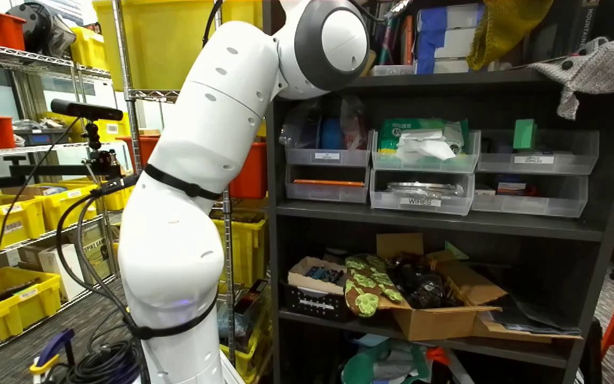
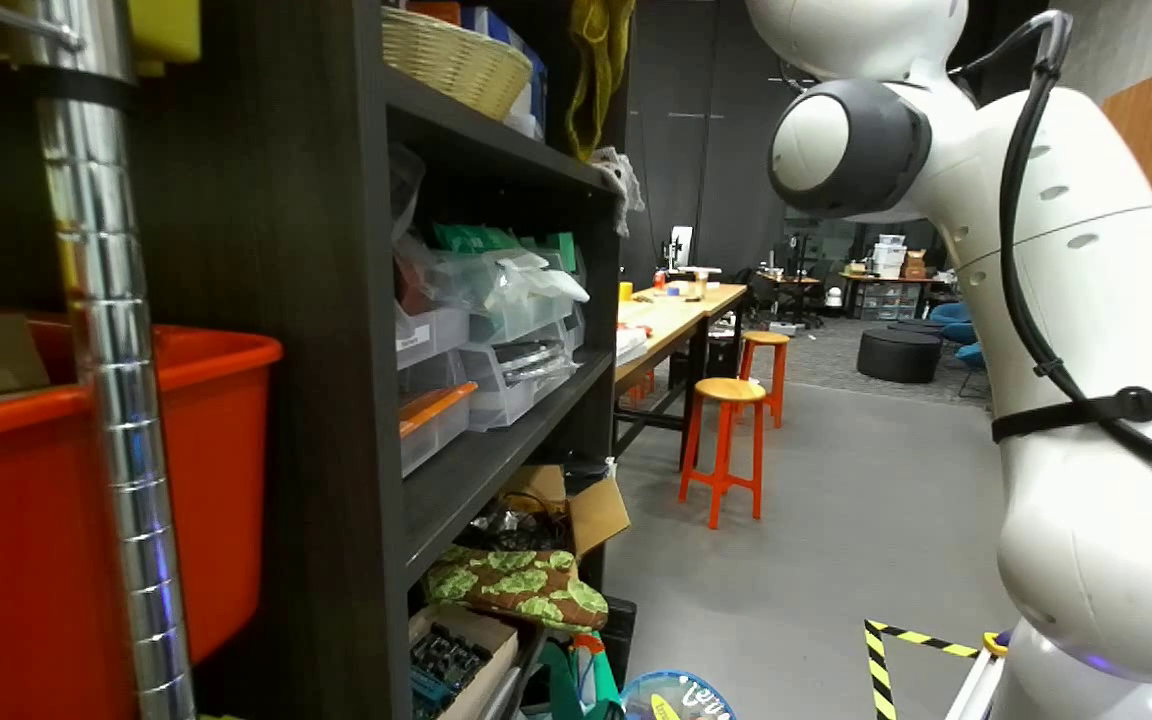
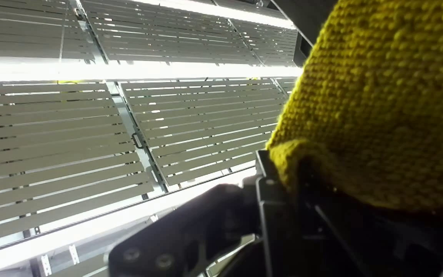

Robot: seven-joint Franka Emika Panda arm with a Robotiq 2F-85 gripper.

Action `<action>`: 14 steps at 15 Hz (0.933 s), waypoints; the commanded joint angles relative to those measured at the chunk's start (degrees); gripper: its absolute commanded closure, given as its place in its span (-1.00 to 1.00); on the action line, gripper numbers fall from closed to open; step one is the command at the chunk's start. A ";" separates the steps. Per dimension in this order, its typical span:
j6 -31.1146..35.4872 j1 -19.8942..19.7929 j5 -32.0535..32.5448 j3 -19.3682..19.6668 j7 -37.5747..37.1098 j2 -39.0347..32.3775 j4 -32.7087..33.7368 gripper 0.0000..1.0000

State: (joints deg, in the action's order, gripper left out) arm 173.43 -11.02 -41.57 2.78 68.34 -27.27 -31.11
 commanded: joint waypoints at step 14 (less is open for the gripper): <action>9.21 2.28 0.99 -3.60 1.64 -6.60 4.97 0.98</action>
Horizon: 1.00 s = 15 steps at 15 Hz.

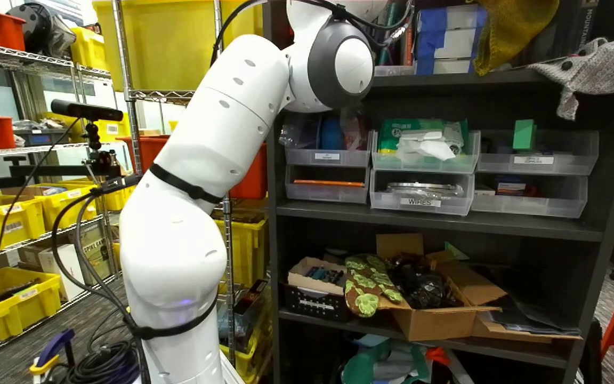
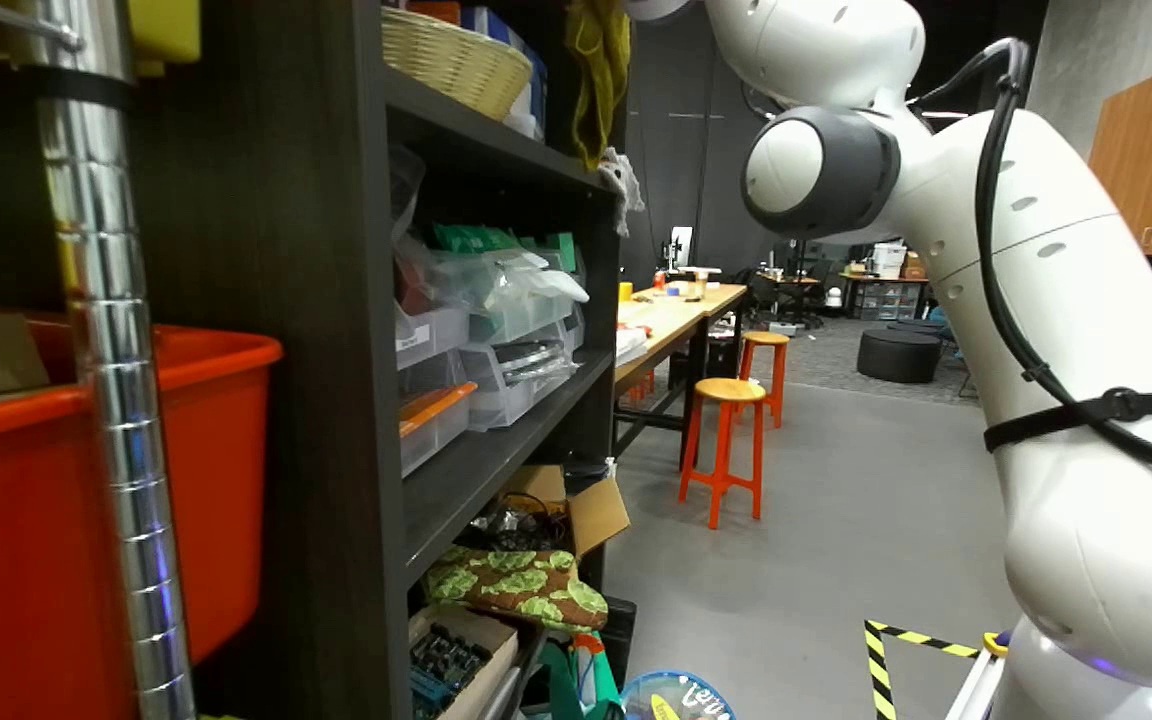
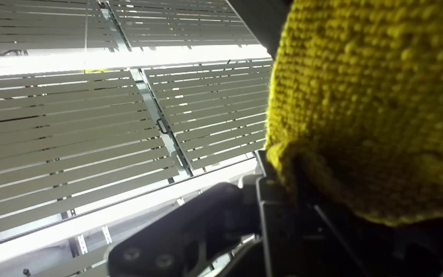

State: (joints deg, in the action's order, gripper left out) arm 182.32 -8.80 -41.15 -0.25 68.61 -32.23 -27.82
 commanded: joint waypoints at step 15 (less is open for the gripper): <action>-0.79 -1.48 0.77 0.04 3.20 -3.74 -0.20 0.98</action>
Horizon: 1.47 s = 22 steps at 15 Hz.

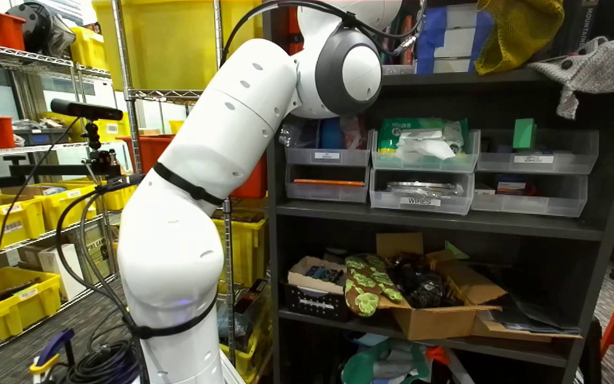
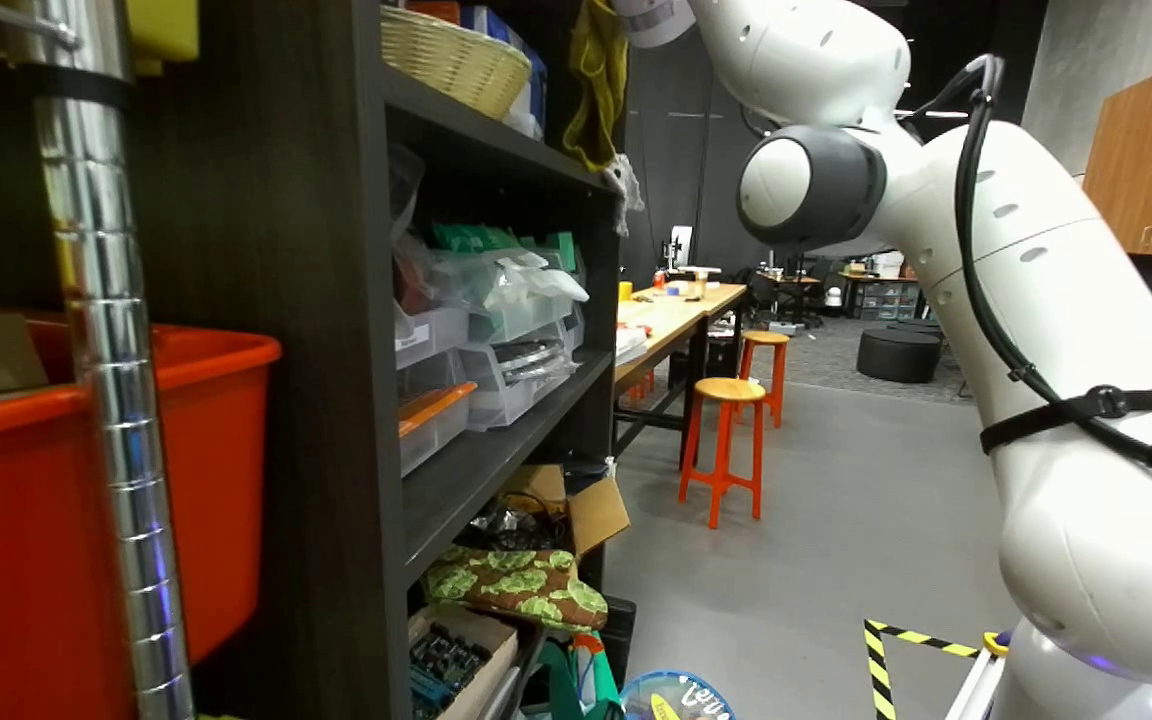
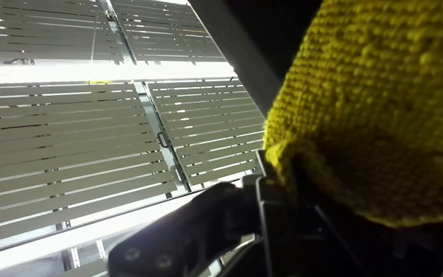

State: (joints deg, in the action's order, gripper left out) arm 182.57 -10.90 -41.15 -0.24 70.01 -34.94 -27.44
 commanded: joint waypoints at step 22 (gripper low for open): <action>-7.84 -6.83 1.86 5.63 5.83 1.26 -14.10 0.98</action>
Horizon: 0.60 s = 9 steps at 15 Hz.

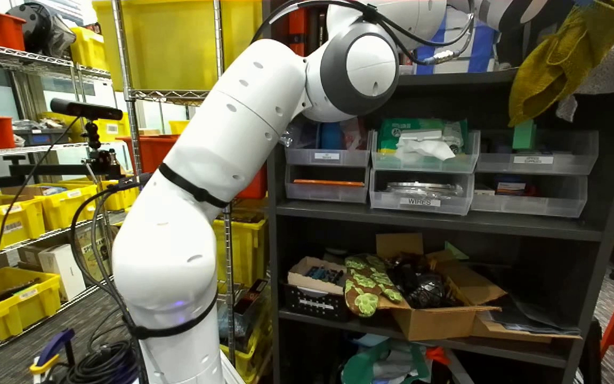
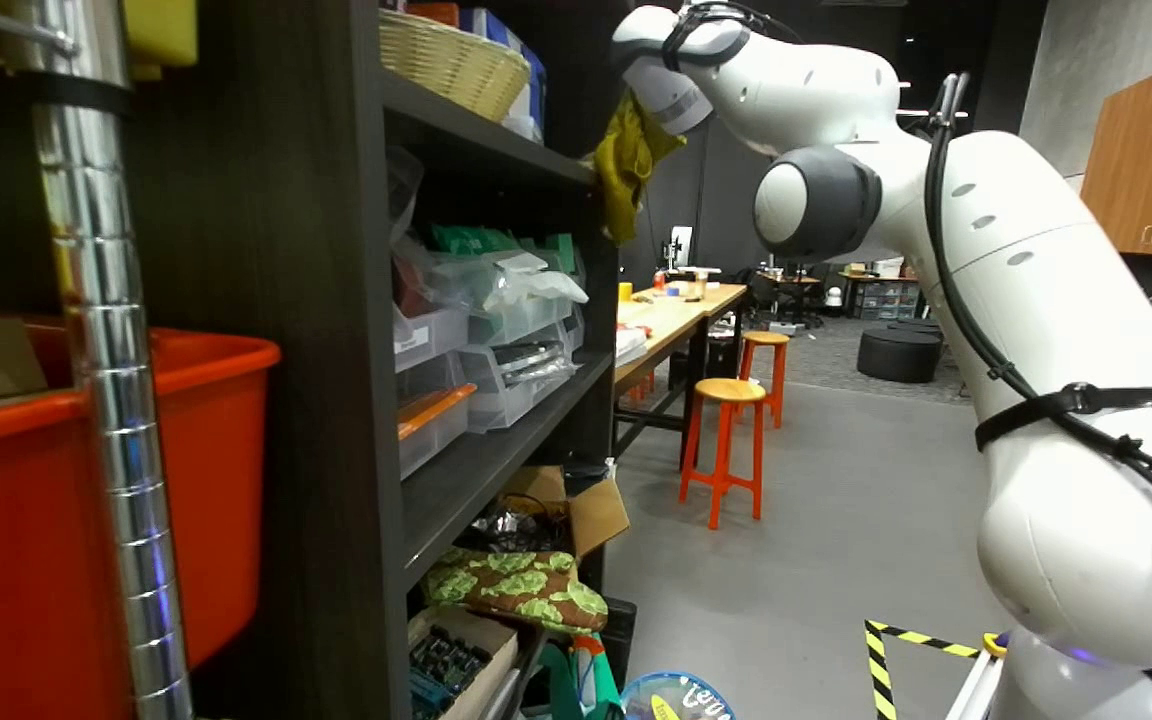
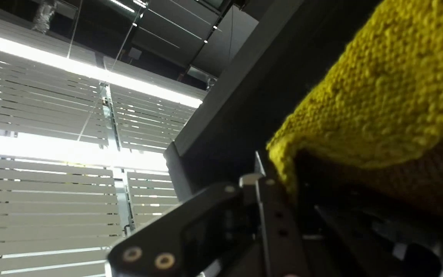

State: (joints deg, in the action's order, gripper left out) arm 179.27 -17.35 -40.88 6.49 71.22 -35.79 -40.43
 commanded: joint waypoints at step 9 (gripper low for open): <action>-22.38 2.48 7.16 -2.69 18.15 6.37 -2.04 0.98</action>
State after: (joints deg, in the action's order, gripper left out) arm 161.01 -15.51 -34.75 4.58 85.55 -32.34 -40.39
